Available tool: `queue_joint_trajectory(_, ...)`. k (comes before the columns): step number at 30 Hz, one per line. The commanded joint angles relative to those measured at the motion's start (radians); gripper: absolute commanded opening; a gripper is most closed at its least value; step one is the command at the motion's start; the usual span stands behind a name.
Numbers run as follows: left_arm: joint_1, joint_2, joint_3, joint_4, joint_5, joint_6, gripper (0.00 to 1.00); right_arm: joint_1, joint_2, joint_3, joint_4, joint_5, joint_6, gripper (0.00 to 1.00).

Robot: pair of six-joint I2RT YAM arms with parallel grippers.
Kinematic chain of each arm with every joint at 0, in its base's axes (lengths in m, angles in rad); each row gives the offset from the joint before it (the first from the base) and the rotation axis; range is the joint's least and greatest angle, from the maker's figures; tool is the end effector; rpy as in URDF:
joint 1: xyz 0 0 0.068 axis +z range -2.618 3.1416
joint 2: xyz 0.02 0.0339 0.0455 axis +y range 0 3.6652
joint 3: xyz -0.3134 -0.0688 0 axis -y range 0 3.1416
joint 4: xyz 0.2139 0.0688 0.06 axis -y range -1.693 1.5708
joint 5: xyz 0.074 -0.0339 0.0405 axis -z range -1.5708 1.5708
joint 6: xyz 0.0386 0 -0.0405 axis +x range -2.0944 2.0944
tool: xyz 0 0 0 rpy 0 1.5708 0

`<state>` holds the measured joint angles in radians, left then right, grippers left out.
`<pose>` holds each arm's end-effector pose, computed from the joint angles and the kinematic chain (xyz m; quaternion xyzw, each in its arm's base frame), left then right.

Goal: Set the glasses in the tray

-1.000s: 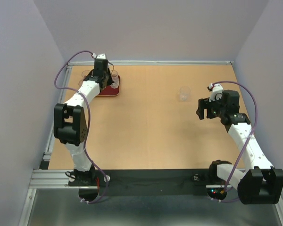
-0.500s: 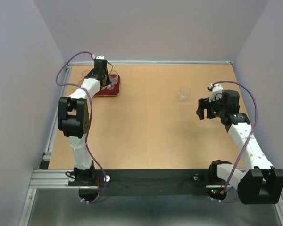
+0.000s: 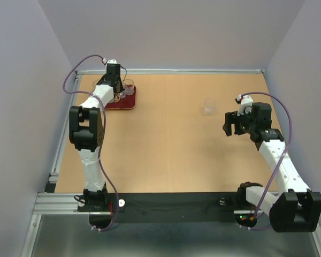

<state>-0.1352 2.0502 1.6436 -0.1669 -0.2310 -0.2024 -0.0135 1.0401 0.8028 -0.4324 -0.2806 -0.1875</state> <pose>0.4753 -0.0557 0.3015 -0.0844 0.8700 0.0200 0.4853 0.1706 0.0084 0.3229 -0.1381 0.8827 0.0820 0.4416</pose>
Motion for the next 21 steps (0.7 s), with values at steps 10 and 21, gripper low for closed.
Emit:
queue_joint_trajectory(10,0.014,0.044,0.093,-0.013,-0.042,-0.009,0.14,-0.009,-0.009,-0.013,0.05,0.017,-0.007,0.82)
queue_joint_trajectory(21,0.019,0.028,0.084,-0.013,-0.051,-0.005,0.39,-0.011,-0.009,-0.011,0.05,0.018,-0.007,0.82)
